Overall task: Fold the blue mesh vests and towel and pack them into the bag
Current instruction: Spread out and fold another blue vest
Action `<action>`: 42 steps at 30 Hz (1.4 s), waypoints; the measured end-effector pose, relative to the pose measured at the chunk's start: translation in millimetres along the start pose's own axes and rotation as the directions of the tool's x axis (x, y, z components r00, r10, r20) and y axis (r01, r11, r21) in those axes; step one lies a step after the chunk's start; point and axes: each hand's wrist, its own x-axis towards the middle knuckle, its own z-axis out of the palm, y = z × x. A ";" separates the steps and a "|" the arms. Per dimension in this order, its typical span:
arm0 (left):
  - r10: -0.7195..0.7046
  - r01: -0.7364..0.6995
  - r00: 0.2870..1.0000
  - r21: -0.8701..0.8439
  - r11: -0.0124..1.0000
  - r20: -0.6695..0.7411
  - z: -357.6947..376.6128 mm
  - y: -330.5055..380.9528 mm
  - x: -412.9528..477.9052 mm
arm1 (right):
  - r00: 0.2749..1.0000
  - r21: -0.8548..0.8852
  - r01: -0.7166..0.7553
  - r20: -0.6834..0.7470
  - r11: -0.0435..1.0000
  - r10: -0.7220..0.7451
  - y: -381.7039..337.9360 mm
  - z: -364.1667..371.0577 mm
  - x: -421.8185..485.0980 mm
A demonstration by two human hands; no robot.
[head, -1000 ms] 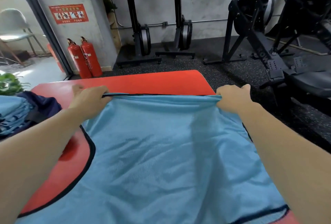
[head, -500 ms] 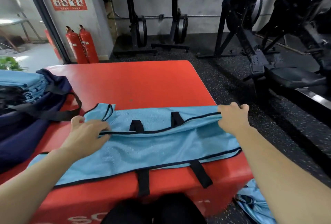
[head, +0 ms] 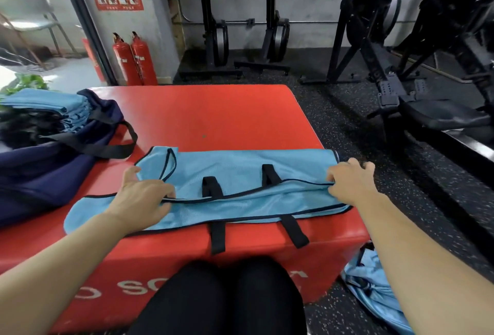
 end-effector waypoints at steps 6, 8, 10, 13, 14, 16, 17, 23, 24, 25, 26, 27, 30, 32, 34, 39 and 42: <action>0.079 -0.076 0.993 0.041 0.996 -0.085 14.1 -0.1 -22.0 | 0.999 -0.072 -0.043 -0.015 0.996 0.042 -2.5 11.1 -19.4; 0.074 -0.072 0.996 0.055 0.996 -0.043 14.7 3.4 -21.6 | 0.999 -0.049 -0.025 0.023 0.999 0.026 -6.6 8.3 -20.4; 0.027 -0.031 0.998 0.068 0.997 0.062 3.8 11.7 -17.3 | 0.999 -0.037 0.007 0.054 0.999 -0.006 -11.8 1.5 -20.4; -0.055 0.043 0.981 0.063 0.997 0.185 -10.3 26.4 -12.1 | 0.993 -0.005 0.062 0.102 0.998 -0.061 -24.5 -4.1 -24.4; -0.074 0.070 0.978 0.028 0.997 0.193 -11.6 31.1 -11.9 | 0.991 0.029 0.073 0.107 0.997 -0.075 -29.9 -4.2 -26.6; -0.114 0.131 0.974 -0.078 0.988 0.194 -10.4 42.2 -12.4 | 0.991 0.107 0.080 0.102 0.991 -0.091 -40.4 -3.0 -31.1; -0.140 0.170 0.969 -0.140 0.975 0.203 -9.2 48.3 -12.0 | 0.991 0.147 0.075 0.103 0.986 -0.091 -44.8 -2.2 -33.1; -0.363 0.464 0.876 -0.354 0.812 0.317 -9.9 89.2 1.1 | 0.981 0.483 -0.097 0.194 0.871 0.002 -67.0 -0.8 -42.1; -0.403 0.512 0.852 -0.371 0.775 0.334 -11.1 94.3 4.3 | 0.977 0.513 -0.123 0.213 0.850 0.013 -71.3 -1.6 -42.3; -0.437 0.550 0.830 -0.379 0.745 0.346 -11.8 98.2 7.0 | 0.973 0.534 -0.140 0.231 0.834 0.015 -76.0 -2.3 -42.3; -0.464 0.584 0.807 -0.377 0.719 0.364 -11.8 100.8 9.6 | 0.969 0.548 -0.153 0.246 0.822 0.016 -80.9 -3.6 -42.7; -0.487 0.611 0.787 -0.363 0.704 0.380 -10.9 102.4 11.9 | 0.967 0.554 -0.163 0.253 0.816 0.022 -85.7 -4.3 -42.6; -0.496 0.640 0.767 -0.421 0.643 0.407 -11.2 107.2 14.8 | 0.957 0.614 -0.246 0.279 0.750 0.085 -94.7 -6.8 -41.1; -0.452 0.604 0.797 -0.526 0.598 0.401 -17.2 108.9 12.1 | 0.950 0.717 -0.284 0.301 0.637 0.085 -94.2 -9.8 -43.3; -0.312 0.514 0.856 -0.606 0.607 0.413 -21.2 102.2 3.4 | 0.952 0.787 -0.267 0.303 0.556 0.028 -86.0 -12.8 -48.5; -0.111 0.342 0.918 -0.619 0.707 0.381 -25.1 75.0 -13.2 | 0.979 0.656 -0.087 0.194 0.750 -0.056 -57.6 -0.3 -69.7; -0.195 0.326 0.945 -0.710 0.625 0.262 -26.2 79.1 3.3 | 0.996 0.734 -0.066 0.094 0.676 -0.005 -47.2 6.1 -72.6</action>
